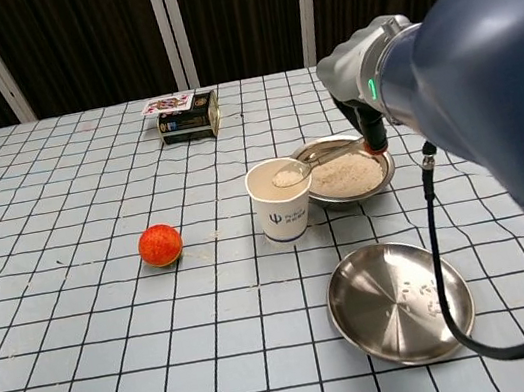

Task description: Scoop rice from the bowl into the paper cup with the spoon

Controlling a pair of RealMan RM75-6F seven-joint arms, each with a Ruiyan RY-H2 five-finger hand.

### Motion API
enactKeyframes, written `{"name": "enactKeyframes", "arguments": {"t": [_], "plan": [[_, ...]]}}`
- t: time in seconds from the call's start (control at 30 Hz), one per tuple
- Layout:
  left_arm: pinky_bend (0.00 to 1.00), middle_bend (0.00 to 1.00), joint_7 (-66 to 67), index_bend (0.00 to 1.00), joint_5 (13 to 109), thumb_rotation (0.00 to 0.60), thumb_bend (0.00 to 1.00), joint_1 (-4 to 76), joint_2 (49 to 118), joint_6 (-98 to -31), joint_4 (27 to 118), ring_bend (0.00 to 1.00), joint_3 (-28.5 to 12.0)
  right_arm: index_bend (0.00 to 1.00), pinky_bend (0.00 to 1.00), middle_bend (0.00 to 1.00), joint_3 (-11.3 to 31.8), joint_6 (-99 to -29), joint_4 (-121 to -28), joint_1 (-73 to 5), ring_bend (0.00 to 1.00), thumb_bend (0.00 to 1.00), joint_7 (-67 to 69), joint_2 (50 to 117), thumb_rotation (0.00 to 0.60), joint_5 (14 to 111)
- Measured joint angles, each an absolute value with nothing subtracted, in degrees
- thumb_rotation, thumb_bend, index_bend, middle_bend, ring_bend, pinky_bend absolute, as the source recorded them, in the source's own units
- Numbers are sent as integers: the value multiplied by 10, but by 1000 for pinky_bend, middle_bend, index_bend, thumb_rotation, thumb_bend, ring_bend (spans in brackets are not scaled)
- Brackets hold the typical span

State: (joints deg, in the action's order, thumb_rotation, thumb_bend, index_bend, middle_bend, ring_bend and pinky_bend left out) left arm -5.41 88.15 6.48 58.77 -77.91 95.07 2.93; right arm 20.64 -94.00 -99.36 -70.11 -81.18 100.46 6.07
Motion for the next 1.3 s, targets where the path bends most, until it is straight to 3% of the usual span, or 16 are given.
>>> {"name": "enactKeyframes", "arguments": {"t": [0.63,1.3], "plan": [[0,0,-56,0,883,600,0,65,586,-778,952,0,31,688,1000,974,141,-925,-982,-683,1000,690,-807,1019,600,181],[0,0,-63,0,879,600,0,65,582,-772,960,0,32,688,1000,974,59,-876,-915,-632,1000,690,-741,1028,600,381]]}}
